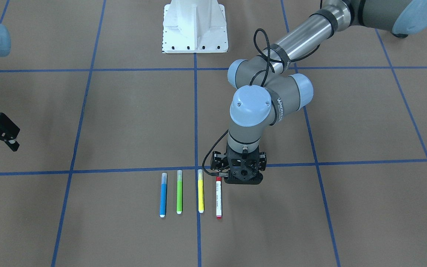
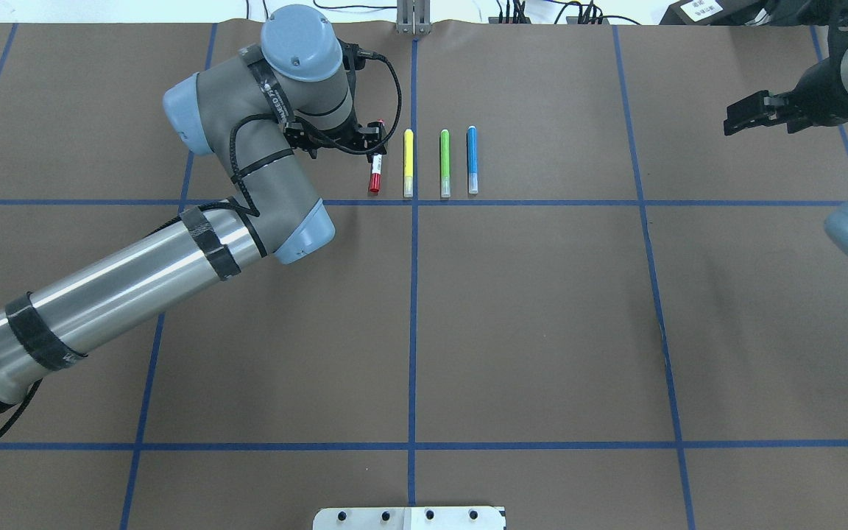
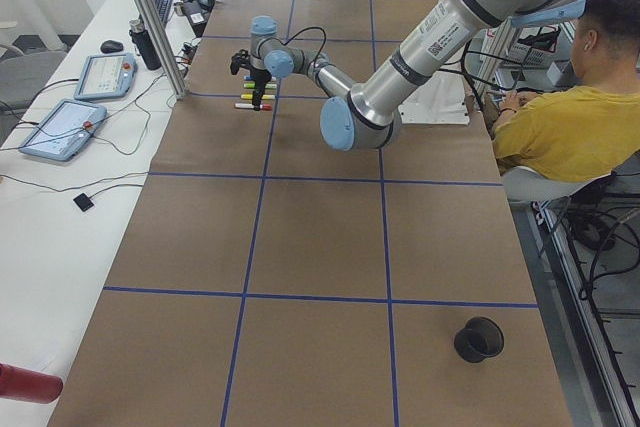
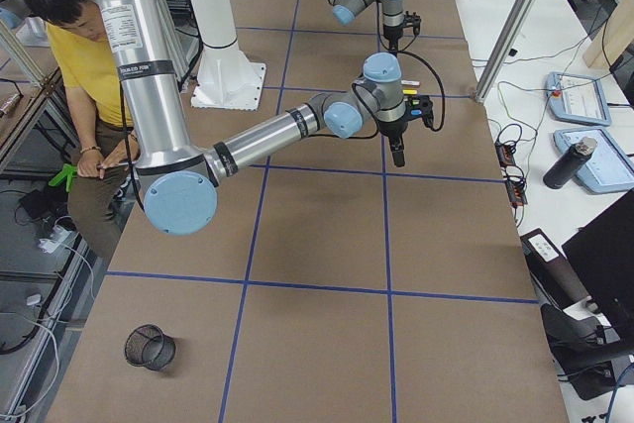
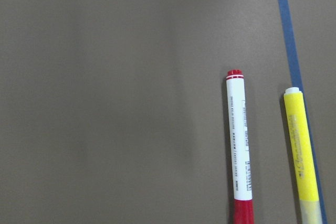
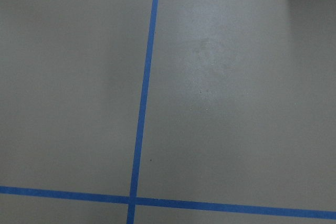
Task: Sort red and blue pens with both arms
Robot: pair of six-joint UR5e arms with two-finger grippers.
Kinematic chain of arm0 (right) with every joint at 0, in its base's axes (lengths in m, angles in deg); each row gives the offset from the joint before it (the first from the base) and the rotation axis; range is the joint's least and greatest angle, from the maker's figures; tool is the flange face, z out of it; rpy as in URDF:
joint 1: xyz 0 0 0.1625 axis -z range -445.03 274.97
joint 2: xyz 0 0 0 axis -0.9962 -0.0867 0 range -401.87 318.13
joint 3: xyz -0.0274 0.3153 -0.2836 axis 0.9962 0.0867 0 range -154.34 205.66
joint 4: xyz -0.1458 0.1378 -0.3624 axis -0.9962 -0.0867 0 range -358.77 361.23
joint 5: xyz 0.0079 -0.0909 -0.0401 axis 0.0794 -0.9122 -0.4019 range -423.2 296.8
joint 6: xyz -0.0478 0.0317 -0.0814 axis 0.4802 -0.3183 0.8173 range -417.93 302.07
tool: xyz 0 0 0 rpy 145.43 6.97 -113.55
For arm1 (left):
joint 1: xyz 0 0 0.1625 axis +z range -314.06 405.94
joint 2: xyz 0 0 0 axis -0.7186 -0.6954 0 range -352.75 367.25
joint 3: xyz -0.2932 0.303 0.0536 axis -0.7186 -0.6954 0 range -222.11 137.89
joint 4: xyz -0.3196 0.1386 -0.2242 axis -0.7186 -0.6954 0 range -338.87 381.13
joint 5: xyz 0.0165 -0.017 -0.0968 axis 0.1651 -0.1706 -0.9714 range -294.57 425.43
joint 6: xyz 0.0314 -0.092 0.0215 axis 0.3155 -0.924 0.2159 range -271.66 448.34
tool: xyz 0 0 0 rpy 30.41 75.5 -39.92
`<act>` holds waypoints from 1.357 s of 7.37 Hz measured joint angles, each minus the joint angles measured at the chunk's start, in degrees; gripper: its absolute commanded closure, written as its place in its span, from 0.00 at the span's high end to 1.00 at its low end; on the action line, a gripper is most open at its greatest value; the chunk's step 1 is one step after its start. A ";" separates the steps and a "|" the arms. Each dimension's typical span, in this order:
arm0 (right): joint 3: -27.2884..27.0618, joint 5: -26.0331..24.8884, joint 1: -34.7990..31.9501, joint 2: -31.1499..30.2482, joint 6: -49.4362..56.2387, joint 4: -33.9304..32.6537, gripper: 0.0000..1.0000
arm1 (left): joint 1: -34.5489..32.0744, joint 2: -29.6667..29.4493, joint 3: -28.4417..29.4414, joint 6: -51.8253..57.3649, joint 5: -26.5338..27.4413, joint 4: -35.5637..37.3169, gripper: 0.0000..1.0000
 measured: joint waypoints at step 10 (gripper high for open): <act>0.57 -1.35 0.73 -0.03 0.00 0.01 1.00 | 3.17 -2.95 8.90 -4.23 0.20 -8.37 0.45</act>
